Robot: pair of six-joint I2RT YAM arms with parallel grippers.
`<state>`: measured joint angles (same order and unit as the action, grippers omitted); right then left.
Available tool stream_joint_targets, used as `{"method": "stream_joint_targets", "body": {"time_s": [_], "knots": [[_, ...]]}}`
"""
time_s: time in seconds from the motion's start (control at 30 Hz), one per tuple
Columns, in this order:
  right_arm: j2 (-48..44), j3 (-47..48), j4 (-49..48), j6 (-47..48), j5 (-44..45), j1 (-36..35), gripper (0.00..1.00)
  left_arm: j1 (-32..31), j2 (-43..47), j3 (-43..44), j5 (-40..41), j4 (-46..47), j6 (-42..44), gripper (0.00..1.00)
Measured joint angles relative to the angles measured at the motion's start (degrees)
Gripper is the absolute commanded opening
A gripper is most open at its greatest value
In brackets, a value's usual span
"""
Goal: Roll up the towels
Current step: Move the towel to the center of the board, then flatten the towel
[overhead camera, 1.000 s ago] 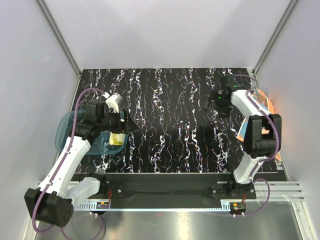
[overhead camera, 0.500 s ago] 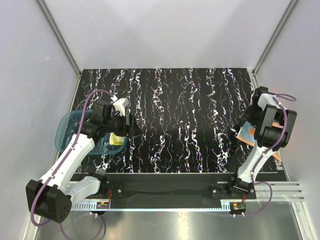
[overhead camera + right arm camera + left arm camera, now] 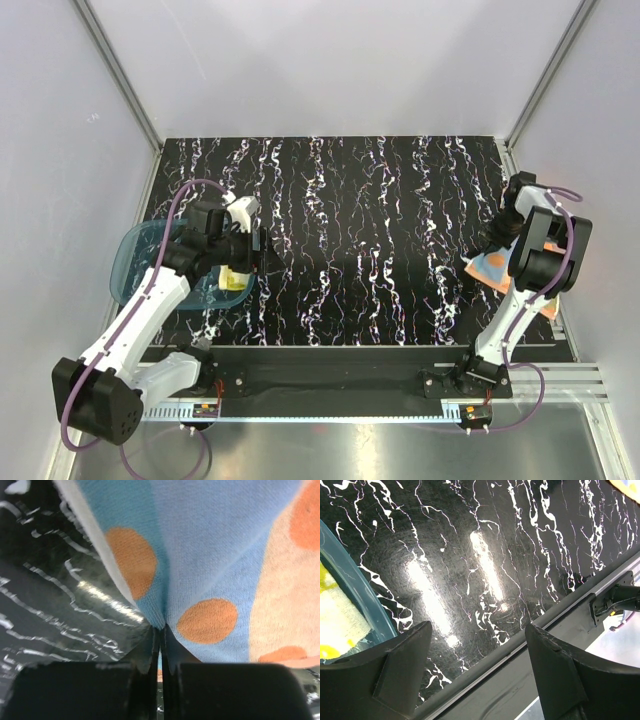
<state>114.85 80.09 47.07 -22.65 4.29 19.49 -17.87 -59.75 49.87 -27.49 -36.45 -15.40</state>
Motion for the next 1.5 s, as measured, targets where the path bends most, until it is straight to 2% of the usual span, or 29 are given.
{"method": "stream_joint_targets", "body": {"time_s": [0.17,0.37,0.5,0.6,0.63,0.7,0.77,0.8,0.83,0.97,1.17,1.3,1.33,1.5], "knots": [[-1.25,-2.56,-3.28,0.35,-10.78,-2.25,0.0,0.0,0.0,0.0,0.72,-0.13,0.17,0.81],[-1.31,-5.49,-8.81,-1.16,-25.53,-13.11,0.0,0.0,0.13,0.0,2.1,-0.35,0.22,0.81],[-1.31,-5.97,-13.99,-7.21,-33.18,-21.03,0.0,-0.02,0.44,0.0,3.26,-0.68,0.24,0.82],[-1.09,-6.03,-22.47,-16.81,-38.23,-26.32,0.0,-0.04,0.44,0.0,4.22,-1.14,0.39,0.81],[-0.68,-5.92,-25.68,-19.67,-39.87,-27.63,0.08,-0.04,0.44,0.0,4.48,-1.25,0.39,0.82],[1.53,-4.2,-32.76,-26.45,-43.93,-31.06,0.44,-0.04,0.42,0.0,5.27,-1.27,0.39,0.81],[4.87,-0.07,-36.96,-29.94,-47.5,-34.14,0.73,-0.04,0.35,0.0,6.08,-1.29,0.37,0.81],[5.92,2.03,-37.33,-30.25,-48.13,-35.5,0.86,-0.07,0.26,0.0,6.49,-1.29,0.2,0.81],[6.16,3.48,-36.54,-29.92,-48.26,-36.57,0.9,-0.13,0.11,0.0,6.84,-1.27,-0.15,0.81],[4.2,8.44,-27.43,-23.04,-43.52,-37.44,0.95,-2.32,-1.16,-0.15,8.52,-0.31,-3.39,0.81],[-3.52,11.89,-10.84,-10.93,-22.67,-34.1,0.94,-11.63,-10.97,0.9,12.87,4.5,-10.32,0.79],[-6.75,12.68,-3.93,-5.18,-10.64,-28.39,0.89,-16.96,-21.86,4.96,15.39,7.02,-13.53,0.78],[-6.75,12.9,-2.71,-4.11,-8.48,-26.45,0.85,-17.73,-24.52,6.36,15.91,7.78,-14.1,0.76],[-3.74,15.39,2.75,-0.61,-1.16,-17.44,0.8,-19.43,-33.86,10.03,17.27,11.89,-15.96,0.74]]}}
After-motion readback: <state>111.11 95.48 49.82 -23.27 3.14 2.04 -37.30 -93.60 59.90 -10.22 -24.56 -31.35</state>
